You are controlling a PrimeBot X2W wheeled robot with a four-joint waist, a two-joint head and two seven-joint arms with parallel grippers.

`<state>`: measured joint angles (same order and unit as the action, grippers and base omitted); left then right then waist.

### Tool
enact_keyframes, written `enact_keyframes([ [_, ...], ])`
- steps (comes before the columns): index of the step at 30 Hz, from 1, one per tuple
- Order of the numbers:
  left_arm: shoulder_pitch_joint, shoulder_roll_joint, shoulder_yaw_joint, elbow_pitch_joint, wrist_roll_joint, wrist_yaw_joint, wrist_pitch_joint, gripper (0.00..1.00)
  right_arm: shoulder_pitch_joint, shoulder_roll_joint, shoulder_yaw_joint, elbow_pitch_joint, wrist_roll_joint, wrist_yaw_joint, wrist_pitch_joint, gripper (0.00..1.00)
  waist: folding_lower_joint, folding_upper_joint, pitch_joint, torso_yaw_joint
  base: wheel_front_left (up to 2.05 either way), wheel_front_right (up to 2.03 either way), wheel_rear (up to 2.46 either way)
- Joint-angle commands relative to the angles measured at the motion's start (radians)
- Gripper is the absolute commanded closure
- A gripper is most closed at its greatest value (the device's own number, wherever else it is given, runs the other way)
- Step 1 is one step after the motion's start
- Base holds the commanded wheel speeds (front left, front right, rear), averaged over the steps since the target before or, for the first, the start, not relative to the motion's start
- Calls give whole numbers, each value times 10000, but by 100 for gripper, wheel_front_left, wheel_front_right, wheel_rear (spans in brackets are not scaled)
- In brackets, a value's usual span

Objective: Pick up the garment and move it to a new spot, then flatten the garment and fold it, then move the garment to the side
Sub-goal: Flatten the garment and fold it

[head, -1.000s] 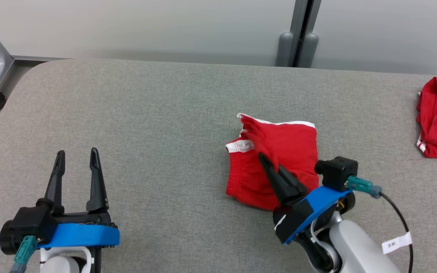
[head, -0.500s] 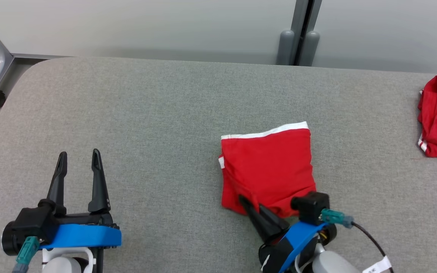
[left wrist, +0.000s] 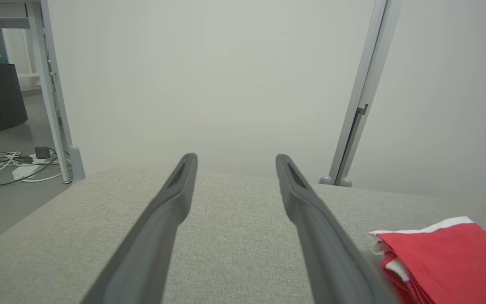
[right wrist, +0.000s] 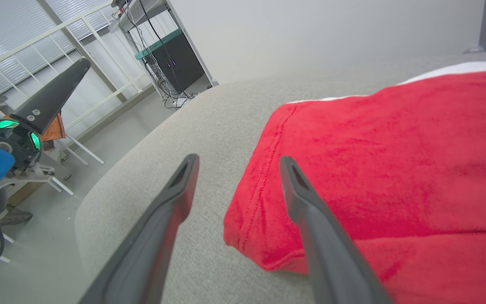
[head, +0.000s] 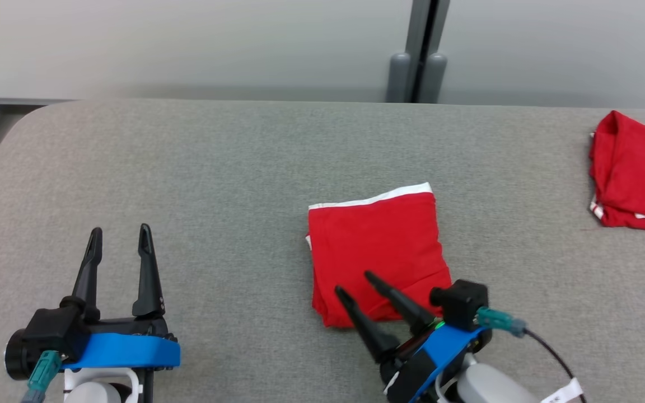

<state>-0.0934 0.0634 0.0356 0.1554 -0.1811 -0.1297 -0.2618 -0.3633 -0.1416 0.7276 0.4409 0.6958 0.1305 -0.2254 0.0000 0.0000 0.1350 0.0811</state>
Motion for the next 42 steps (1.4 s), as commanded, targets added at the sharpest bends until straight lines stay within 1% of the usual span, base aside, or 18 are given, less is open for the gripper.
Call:
enact_keyframes([
  [1,43,78,48,15,52,-15,-43,0,-105,-113,-171,-34,-111,6,-143,0,0,0,-88,-136,0,0,0],
  [6,156,135,158,71,93,-15,-44,0,-99,-244,-1193,-413,-289,6,-367,0,0,0,-202,-541,0,0,0],
  [11,281,161,253,125,193,-14,-44,0,270,-313,-2621,-973,-975,6,-408,0,0,0,-308,-1002,0,0,0],
  [14,358,157,347,106,258,-3,-43,0,525,-259,-3524,-1266,-1541,6,-403,0,0,0,-338,-1240,0,0,0],
  [16,448,171,406,93,305,3,-44,0,716,-240,-3981,-1425,-1973,6,-403,0,0,0,-354,-1365,0,0,0],
  [24,802,148,629,78,433,55,-44,0,1783,92,-5592,-1964,-3037,6,-407,0,0,0,-554,-1657,0,0,0],
  [28,1037,120,689,45,486,95,-44,0,2284,271,-6121,-2248,-3602,6,-406,0,0,0,-645,-1706,0,0,0],
  [32,1249,95,708,29,519,165,-44,0,2693,460,-6441,-2528,-4006,6,-406,0,0,0,-741,-1671,0,0,0],
  [37,1417,68,639,16,599,247,-44,0,3044,679,-6628,-2885,-4593,6,-370,0,0,0,-802,-1527,0,0,0],
  [42,1447,57,579,30,632,299,-43,0,3169,847,-6723,-3087,-5103,6,-72,0,0,0,-797,-1405,0,0,0],
])
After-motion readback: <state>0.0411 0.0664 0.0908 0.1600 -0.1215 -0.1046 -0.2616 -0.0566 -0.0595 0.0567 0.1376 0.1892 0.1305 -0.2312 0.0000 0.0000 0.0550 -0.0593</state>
